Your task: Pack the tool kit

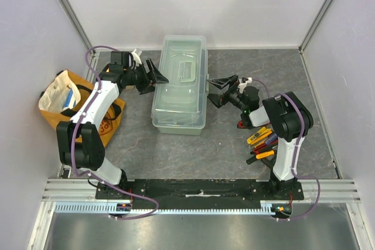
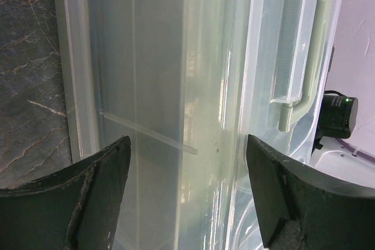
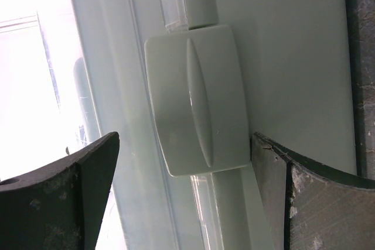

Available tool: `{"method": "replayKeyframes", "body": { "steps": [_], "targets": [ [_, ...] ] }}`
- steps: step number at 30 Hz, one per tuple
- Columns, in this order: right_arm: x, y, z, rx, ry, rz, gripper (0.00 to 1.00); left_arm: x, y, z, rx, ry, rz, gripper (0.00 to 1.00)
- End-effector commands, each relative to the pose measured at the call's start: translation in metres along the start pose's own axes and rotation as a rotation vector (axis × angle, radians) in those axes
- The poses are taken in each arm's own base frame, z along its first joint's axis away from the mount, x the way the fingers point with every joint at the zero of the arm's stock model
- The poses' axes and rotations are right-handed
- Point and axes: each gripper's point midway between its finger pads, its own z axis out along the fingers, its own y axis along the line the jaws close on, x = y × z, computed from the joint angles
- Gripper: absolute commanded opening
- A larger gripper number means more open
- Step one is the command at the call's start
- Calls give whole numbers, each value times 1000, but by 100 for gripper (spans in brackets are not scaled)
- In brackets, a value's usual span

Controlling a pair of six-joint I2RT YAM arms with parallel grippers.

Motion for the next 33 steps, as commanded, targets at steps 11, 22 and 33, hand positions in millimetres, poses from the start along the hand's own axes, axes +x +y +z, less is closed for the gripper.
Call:
{"method": "replayKeyframes", "body": {
  "steps": [11,22,33],
  "targets": [
    [54,78,-3,-321,220,-155,98,40,-17,16,82,164,-55,79],
    [63,46,6,-238,257,-242,61,37,-18,20,91,175,-55,77],
    [66,40,7,-266,256,-257,39,44,-16,30,85,203,-54,75]
  ]
}}
